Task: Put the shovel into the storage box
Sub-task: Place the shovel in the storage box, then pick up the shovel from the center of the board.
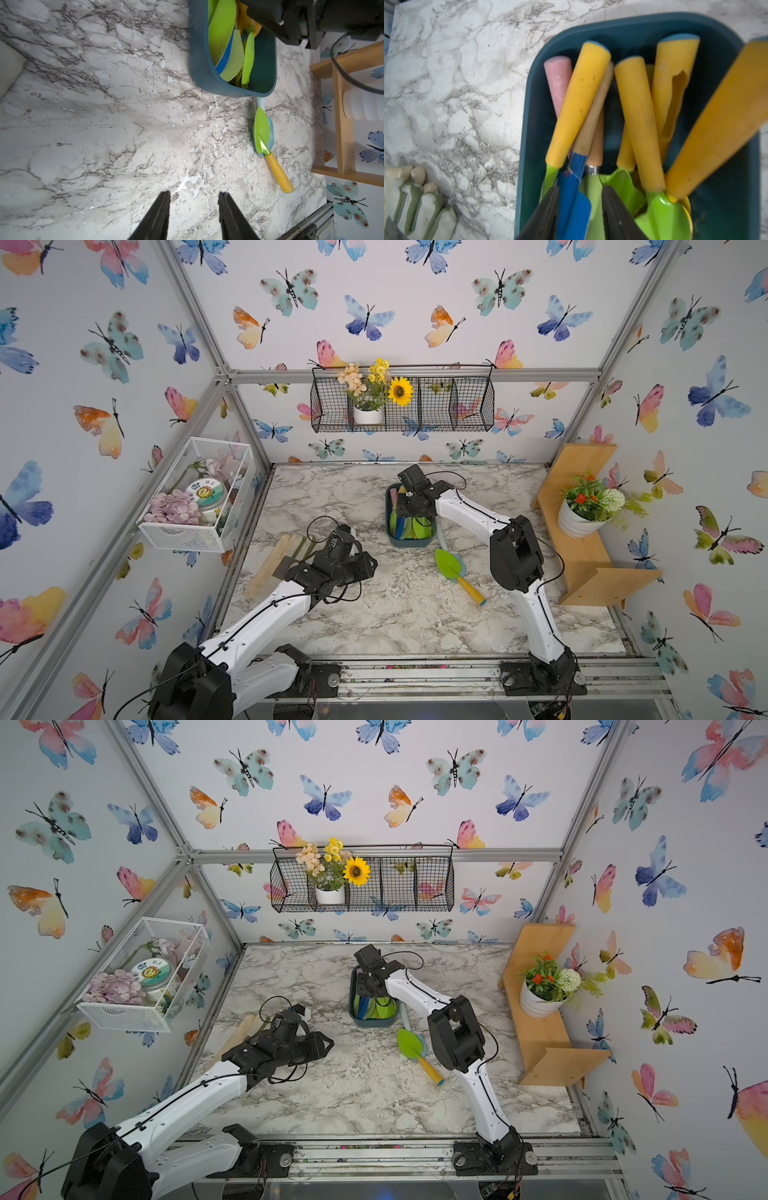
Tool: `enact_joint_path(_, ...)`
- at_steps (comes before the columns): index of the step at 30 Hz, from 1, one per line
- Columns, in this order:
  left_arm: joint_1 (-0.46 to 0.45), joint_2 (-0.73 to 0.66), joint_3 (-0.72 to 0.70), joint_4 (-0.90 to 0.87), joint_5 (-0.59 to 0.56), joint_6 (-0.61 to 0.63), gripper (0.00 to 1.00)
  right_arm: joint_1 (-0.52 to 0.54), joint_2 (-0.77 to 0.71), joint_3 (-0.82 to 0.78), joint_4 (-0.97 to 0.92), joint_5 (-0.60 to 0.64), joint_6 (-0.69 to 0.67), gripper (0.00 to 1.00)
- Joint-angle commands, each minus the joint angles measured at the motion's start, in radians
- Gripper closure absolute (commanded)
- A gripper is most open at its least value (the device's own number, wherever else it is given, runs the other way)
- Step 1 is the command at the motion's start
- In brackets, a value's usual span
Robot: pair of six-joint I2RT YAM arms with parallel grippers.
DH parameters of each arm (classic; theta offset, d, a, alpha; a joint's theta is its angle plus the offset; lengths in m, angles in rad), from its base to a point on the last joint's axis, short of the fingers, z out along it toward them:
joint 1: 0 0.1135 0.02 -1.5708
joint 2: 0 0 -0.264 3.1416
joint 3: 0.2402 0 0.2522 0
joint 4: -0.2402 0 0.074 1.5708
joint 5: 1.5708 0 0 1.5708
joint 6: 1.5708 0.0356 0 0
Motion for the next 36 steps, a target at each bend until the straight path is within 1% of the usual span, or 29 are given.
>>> enact_joint_path(1,0.001,0.015,0.032,-0.021,-0.003,0.040,0.55,-0.004,-0.118,-0.074,0.048,-0.042,-0.061,0.60)
enact_joint_path(5,-0.017,0.032,0.048,-0.024,0.000,0.047,0.54,-0.004,-0.218,-0.189,0.057,-0.058,-0.102,0.59)
enact_joint_path(9,-0.048,0.047,0.061,-0.024,-0.010,0.053,0.52,-0.004,-0.327,-0.321,0.062,-0.047,-0.136,0.56)
enact_joint_path(14,-0.104,0.090,0.090,-0.021,-0.025,0.066,0.52,-0.006,-0.460,-0.488,0.062,-0.032,-0.156,0.54)
enact_joint_path(20,-0.176,0.150,0.140,-0.018,-0.045,0.090,0.52,-0.021,-0.588,-0.651,0.043,-0.015,-0.160,0.50)
enact_joint_path(26,-0.215,0.192,0.166,-0.007,-0.041,0.105,0.52,-0.045,-0.687,-0.801,0.017,0.003,-0.148,0.46)
enact_joint_path(31,-0.232,0.216,0.174,0.000,-0.040,0.109,0.52,-0.055,-0.756,-0.919,-0.004,0.036,-0.127,0.45)
enact_joint_path(36,-0.239,0.237,0.178,0.011,-0.036,0.106,0.52,-0.058,-0.791,-1.009,-0.013,0.054,-0.111,0.44)
